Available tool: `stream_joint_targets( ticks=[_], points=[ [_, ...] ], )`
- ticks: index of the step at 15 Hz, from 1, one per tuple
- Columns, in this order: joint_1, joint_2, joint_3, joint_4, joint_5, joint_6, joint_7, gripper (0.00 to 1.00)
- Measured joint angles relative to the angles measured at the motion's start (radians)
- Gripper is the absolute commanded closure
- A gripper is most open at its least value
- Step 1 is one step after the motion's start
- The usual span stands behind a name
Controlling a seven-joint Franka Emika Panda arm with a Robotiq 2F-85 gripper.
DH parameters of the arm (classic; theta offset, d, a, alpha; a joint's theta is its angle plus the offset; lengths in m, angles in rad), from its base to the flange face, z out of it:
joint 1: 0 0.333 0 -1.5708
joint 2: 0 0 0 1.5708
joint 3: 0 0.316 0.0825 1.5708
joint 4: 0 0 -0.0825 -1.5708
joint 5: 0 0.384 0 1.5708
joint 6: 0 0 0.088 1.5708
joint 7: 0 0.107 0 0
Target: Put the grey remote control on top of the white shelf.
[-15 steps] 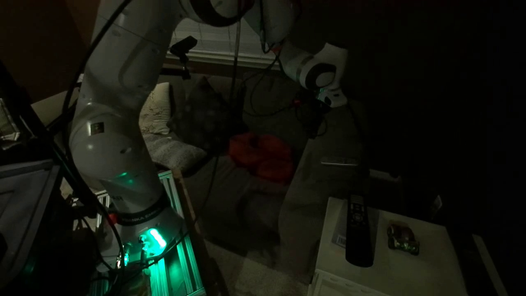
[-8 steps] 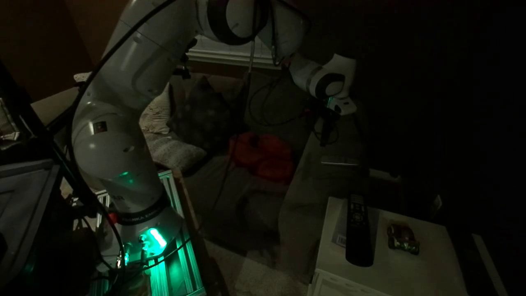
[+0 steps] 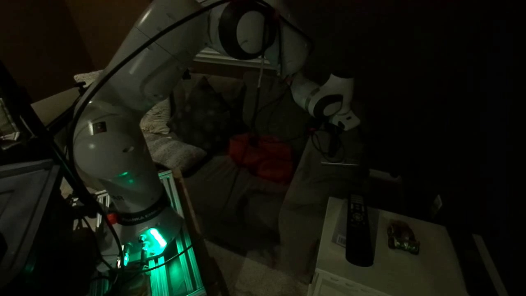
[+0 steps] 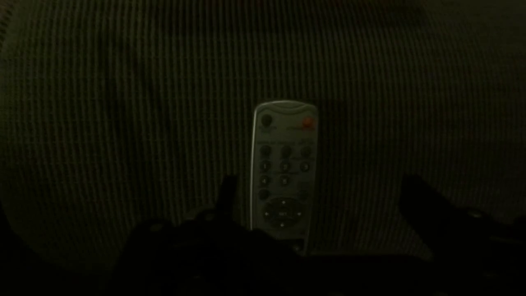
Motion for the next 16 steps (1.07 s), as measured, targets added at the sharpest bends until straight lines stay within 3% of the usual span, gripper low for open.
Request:
stream_joint_targets(
  ticks=[7,10,12,16],
  points=[
    [0.033,0.101,-0.04,0.013,0.0,0.235,-0.013,0.0],
    [0.066,0.132,-0.091,0.038,-0.001,0.263,-0.013,0.0],
    [0.089,0.138,-0.133,0.048,-0.001,0.263,-0.015,0.07],
    [0.121,0.144,-0.187,0.049,-0.003,0.259,-0.021,0.0]
  ],
)
